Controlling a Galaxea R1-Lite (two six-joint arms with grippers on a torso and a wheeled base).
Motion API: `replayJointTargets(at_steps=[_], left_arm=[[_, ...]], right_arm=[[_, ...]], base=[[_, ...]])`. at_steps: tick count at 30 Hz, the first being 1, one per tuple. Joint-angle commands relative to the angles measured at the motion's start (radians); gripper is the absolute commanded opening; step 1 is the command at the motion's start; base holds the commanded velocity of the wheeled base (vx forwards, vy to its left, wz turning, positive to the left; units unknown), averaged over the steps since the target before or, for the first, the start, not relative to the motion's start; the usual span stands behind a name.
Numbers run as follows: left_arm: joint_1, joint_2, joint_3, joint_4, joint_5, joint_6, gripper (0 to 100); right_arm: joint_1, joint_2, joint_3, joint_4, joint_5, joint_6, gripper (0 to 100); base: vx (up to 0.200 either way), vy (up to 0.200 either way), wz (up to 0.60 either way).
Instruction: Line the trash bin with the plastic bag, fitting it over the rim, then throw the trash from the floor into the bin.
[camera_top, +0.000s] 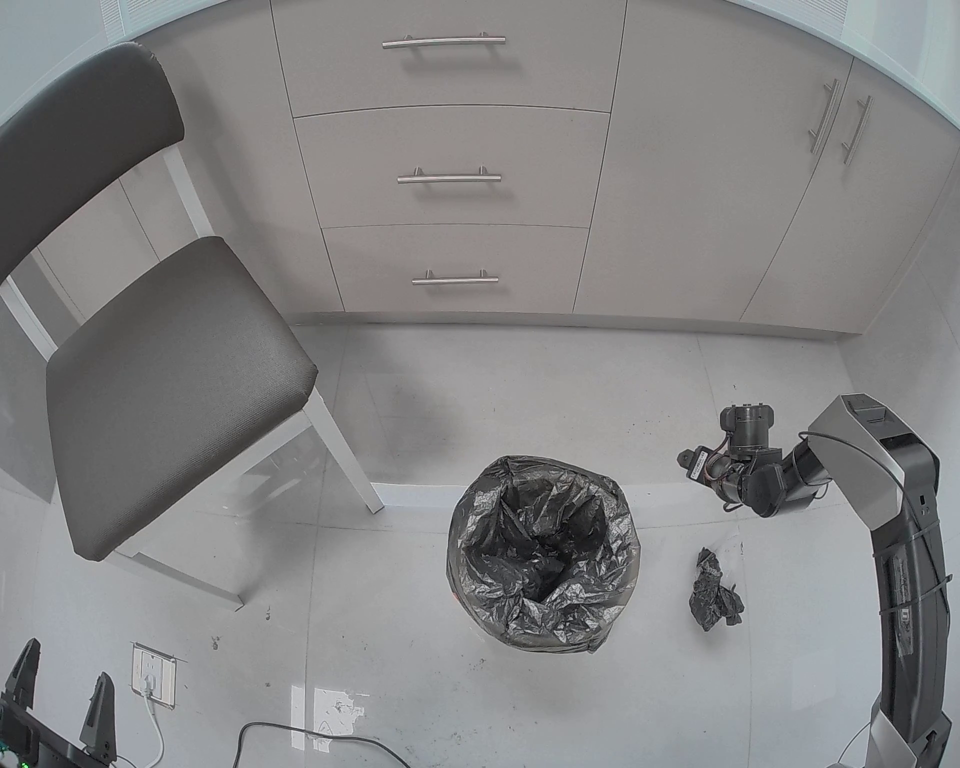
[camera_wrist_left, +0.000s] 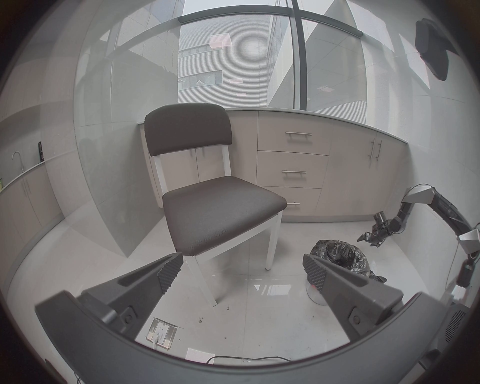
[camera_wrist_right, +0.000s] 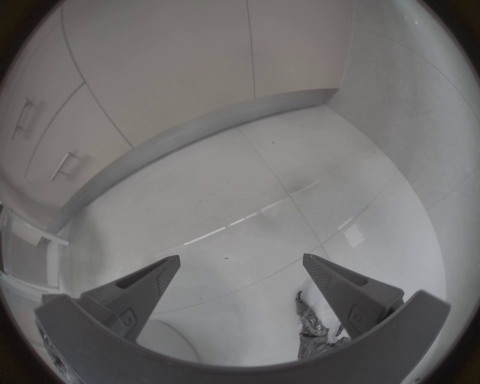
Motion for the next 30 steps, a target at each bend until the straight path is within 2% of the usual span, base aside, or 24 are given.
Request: replayJointTargets(at_steps=[1, 5, 9, 17, 20, 24, 28, 30], left_arm=[[0.000, -0.013, 0.015, -0.001, -0.018, 0.002, 100], [0.000, -0.013, 0.015, -0.001, -0.021, 0.002, 100], [0.000, -0.013, 0.015, 0.000, -0.019, -0.001, 100], [0.000, -0.013, 0.013, 0.000, -0.018, -0.015, 100], [0.000, -0.013, 0.015, 0.000, -0.016, -0.018, 100], [0.000, -0.013, 0.013, 0.000, -0.015, -0.018, 100], [0.000, -0.013, 0.015, 0.000, -0.015, -0.018, 100], [0.000, -0.013, 0.013, 0.000, -0.015, -0.018, 100]], right_arm=[[-0.045, 0.110, -0.171, 0.126, -0.009, 0.009, 100], [-0.045, 0.143, -0.275, 0.295, -0.011, 0.010, 100], [-0.053, 0.172, -0.357, 0.356, -0.014, 0.014, 100], [-0.047, 0.175, -0.386, 0.465, -0.027, 0.017, 100], [-0.041, 0.181, -0.432, 0.552, -0.054, 0.052, 100], [-0.039, 0.199, -0.467, 0.586, -0.066, 0.063, 100], [-0.042, 0.235, -0.519, 0.669, -0.133, 0.061, 100], [-0.044, 0.255, -0.519, 0.733, -0.139, 0.066, 100]], base=[[0.000, 0.000, 0.00], [0.000, 0.000, 0.00], [0.000, 0.000, 0.00], [0.000, 0.000, 0.00], [0.000, 0.000, 0.00], [0.000, 0.000, 0.00], [0.000, 0.000, 0.00], [0.000, 0.000, 0.00]])
